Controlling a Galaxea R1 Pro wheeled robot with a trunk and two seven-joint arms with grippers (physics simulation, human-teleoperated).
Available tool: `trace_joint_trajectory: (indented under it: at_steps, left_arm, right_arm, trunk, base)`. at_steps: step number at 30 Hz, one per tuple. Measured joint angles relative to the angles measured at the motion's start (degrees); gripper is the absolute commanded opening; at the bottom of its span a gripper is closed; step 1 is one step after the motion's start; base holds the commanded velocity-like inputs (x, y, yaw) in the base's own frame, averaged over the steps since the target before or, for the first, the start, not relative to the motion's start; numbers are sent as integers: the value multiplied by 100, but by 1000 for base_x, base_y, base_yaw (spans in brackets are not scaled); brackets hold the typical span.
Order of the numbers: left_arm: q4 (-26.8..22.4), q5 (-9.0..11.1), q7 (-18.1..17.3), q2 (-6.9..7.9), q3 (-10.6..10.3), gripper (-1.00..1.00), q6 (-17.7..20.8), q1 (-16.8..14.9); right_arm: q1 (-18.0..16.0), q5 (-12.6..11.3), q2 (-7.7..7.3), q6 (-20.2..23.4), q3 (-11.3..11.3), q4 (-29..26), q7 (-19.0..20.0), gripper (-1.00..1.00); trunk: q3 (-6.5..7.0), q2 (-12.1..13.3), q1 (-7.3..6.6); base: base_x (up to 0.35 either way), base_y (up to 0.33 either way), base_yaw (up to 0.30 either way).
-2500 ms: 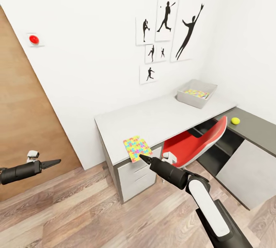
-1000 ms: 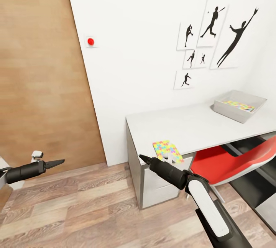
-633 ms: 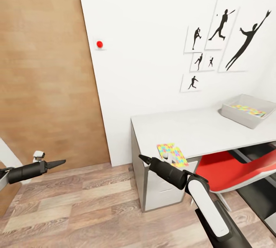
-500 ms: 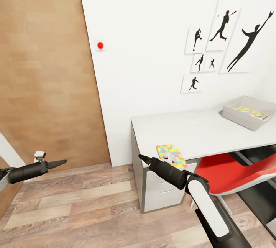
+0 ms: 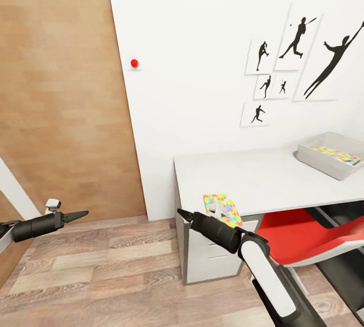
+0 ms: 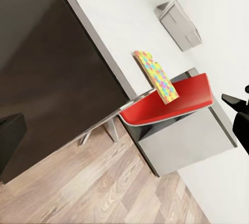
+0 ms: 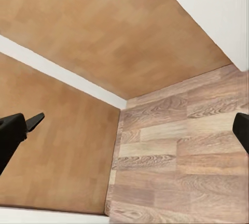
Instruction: Put all the toys in the child's room - the three board games (two on the bed and one on the table), the two jigsaw puzzles on the table, and the tennis ball on the table - inside the toy box on the table in the child's room.
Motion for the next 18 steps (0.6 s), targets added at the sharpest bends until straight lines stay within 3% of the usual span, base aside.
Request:
trace_joint_trajectory:
  at_steps: [4,18]
  left_arm:
    - [0,-2,0,5,1,100,1,2]
    - [0,-7,-4,7,0,100,-7,1]
  right_arm:
    - [0,207,11,-5,-1,4,2,100]
    - [0,257,19,-5,-1,1,2,100]
  trunk:
    - [1,0,0]
    - [2,0,0]
  base:
    - [0,-51,3]
    - [0,-91,0]
